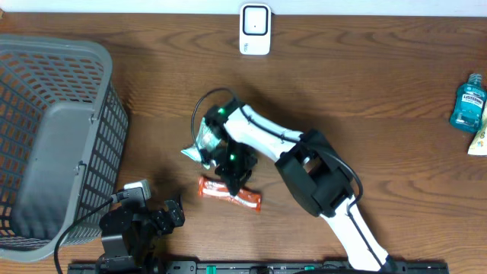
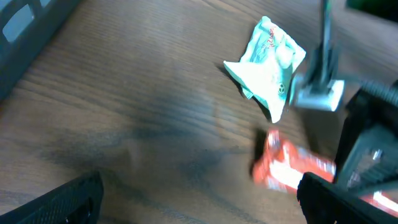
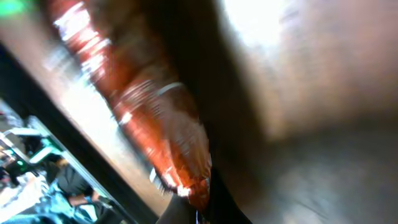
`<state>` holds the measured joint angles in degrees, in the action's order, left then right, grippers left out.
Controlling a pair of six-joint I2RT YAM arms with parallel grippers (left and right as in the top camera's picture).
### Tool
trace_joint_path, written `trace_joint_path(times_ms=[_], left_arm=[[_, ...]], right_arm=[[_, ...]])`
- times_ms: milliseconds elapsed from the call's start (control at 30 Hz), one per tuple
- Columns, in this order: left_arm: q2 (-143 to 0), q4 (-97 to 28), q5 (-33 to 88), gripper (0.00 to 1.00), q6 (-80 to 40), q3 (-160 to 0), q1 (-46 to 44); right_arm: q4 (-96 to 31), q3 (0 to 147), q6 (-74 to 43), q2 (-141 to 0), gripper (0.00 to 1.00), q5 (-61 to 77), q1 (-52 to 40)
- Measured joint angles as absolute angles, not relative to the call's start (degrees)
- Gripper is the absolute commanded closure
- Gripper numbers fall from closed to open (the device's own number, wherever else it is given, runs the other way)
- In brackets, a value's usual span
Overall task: Scan the item barcode
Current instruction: 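Lift the candy bar and carry it up to the white scanner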
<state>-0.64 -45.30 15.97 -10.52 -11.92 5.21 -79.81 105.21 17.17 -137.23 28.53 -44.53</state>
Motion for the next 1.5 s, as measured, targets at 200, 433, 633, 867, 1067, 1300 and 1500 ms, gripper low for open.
trace_joint_path(times_ms=[200, 433, 633, 867, 1067, 1300, 1500], left_arm=[[-0.64, -45.3, 15.97, 0.02, -10.52, -11.92, 5.21], [-0.64, -45.3, 15.97, 0.02, -10.52, -11.92, 5.21], [-0.64, -45.3, 15.97, 0.02, -10.52, -11.92, 5.21], [-0.64, -45.3, 15.97, 0.02, -10.52, -11.92, 5.21], [-0.64, -45.3, 15.97, 0.02, -10.52, -11.92, 5.21], [-0.64, -45.3, 15.97, 0.02, -10.52, -11.92, 5.21], [-0.64, -45.3, 15.97, 0.02, -10.52, -11.92, 5.21]], right_arm=[[-82.13, 108.75, 19.68, -135.02, 0.99, 33.74, -40.01], [-83.85, 108.81, 24.62, -127.24, 0.99, 42.48, -37.12], [-84.84, 109.06, 29.47, -123.07, 0.99, 53.25, -34.79], [-79.96, 109.06, 32.67, -122.85, 0.99, 51.81, -33.45], [-63.53, 109.06, 33.74, -122.85, 0.99, 38.63, -33.45], [-46.44, 109.06, 33.91, -122.85, 0.99, 21.3, -33.43], [-30.41, 109.1, 34.13, -122.85, 0.99, 6.37, -32.82]])
